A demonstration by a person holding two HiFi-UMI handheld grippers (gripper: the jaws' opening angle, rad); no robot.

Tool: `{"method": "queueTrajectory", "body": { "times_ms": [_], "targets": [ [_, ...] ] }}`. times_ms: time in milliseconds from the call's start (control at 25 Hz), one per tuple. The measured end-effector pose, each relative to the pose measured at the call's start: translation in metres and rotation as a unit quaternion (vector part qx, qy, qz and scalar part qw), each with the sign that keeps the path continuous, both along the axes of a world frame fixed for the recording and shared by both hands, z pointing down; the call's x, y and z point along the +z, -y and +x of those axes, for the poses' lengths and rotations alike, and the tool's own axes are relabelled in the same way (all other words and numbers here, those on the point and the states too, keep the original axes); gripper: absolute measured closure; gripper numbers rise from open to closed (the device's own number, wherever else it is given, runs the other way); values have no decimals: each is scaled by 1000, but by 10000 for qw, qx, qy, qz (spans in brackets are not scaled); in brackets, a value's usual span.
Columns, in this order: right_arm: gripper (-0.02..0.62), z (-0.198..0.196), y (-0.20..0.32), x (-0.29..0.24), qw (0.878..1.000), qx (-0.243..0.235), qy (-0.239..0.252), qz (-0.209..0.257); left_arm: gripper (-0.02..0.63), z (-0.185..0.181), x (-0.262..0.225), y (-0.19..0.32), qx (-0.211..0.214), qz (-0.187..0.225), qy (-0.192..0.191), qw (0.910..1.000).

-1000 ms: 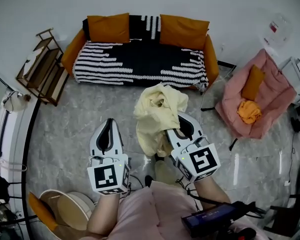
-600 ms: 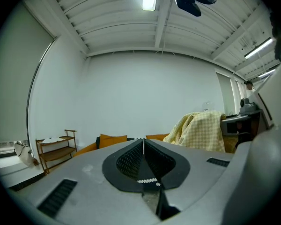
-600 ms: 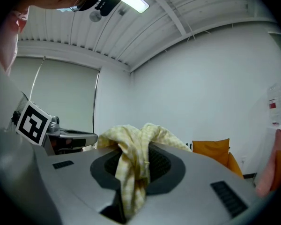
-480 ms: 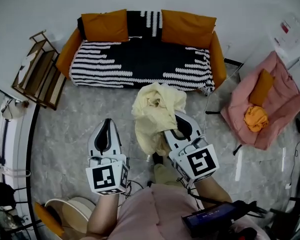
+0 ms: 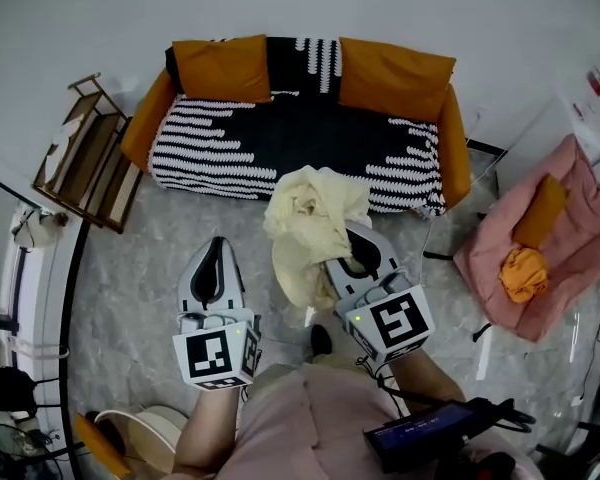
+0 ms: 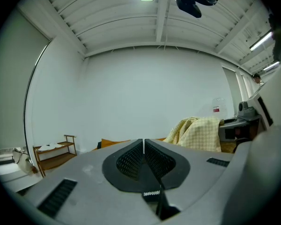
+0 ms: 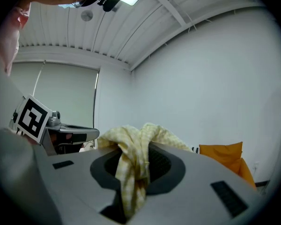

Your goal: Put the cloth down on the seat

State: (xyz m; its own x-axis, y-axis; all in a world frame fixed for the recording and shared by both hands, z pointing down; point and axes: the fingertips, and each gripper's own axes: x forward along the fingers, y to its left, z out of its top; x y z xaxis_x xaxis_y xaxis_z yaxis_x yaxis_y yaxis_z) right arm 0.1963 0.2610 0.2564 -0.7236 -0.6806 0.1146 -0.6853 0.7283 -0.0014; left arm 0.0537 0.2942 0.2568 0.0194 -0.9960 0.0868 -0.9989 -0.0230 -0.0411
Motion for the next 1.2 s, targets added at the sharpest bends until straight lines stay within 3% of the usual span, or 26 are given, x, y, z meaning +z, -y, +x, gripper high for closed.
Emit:
{"method": "queueTrajectory", "body": {
  "times_ms": [520,760,1200],
  "targets": [
    [529,-39,74,10,9998,-139,-90,-80,584,-43,11,65,-219,-83,-43,9997],
    [529,-68,132,31,9994,-37,-171,-287,584,-74,33,128,-134,-281,-121,9994],
    [529,-158,243,42,9988,80,-241,-418,584,-153,49,248,157,-451,-151,9987]
  ]
}}
